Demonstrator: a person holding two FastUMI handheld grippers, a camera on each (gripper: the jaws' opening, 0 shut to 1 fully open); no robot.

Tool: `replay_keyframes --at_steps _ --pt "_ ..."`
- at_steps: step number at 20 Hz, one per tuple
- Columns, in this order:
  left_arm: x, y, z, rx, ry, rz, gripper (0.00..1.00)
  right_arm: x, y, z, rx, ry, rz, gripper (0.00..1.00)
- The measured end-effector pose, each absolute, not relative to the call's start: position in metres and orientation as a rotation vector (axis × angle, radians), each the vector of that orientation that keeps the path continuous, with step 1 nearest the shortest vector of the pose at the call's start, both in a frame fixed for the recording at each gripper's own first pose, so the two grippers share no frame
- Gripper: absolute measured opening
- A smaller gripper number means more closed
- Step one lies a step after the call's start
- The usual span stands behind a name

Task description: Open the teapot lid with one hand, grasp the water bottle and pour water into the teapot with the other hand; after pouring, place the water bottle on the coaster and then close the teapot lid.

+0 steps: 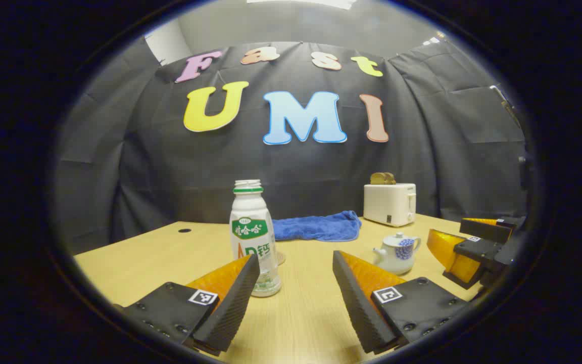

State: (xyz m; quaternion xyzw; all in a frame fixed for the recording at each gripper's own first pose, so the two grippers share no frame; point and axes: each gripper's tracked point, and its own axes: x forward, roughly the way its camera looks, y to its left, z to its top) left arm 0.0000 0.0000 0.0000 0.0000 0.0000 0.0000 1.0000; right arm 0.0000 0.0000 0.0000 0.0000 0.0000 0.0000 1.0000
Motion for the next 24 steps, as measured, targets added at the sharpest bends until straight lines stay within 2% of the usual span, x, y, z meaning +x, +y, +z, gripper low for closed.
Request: replay_keyframes --at_steps 3,5,6,7,8,9,10,12,14,16,18,23,24 --pt "0.001 0.002 -0.004 -0.017 0.023 -0.01 1.0 0.008 0.008 -0.009 -0.015 0.057 0.051 0.97" --pt "0.001 0.007 -0.002 -0.02 0.033 -0.002 1.0 0.014 0.014 -0.008 -0.049 0.083 0.079 0.93" --pt "0.0 0.01 0.002 -0.013 0.029 0.004 0.96 0.018 0.015 -0.007 -0.06 0.089 0.086 0.92" --pt "-0.002 0.014 0.005 -0.001 0.023 0.012 1.0 0.021 0.016 -0.005 -0.065 0.093 0.093 0.92" --pt "-0.004 0.017 0.01 0.012 0.016 0.021 1.0 0.026 0.014 -0.002 -0.066 0.098 0.089 0.81" --pt "-0.005 0.021 0.012 0.022 0.013 0.028 1.0 0.035 0.017 0.002 -0.061 0.103 0.099 0.8" --pt "-0.005 0.023 0.015 0.026 0.011 0.03 1.0 0.041 0.019 0.007 -0.059 0.108 0.107 0.73" --pt "-0.005 0.023 0.016 0.016 0.013 0.025 1.0 0.052 0.019 0.015 -0.066 0.111 0.107 0.7" --pt "-0.005 0.023 0.013 0.002 0.025 0.019 1.0 0.061 0.025 0.019 -0.057 0.123 0.13 0.6" --pt "-0.003 0.025 0.01 -0.008 0.036 0.016 1.0 0.069 0.024 0.019 -0.064 0.141 0.124 0.6" --pt "-0.002 0.028 0.004 -0.008 0.047 0.018 1.0 0.078 0.022 0.012 -0.055 0.145 0.115 0.26" --pt "-0.001 0.031 -0.002 -0.018 0.058 0.016 1.0 0.083 0.032 0.008 -0.078 0.149 0.142 0.26" --pt "-0.002 0.031 -0.004 -0.019 0.062 0.015 0.96 0.083 0.035 0.006 -0.085 0.154 0.153 0.26"
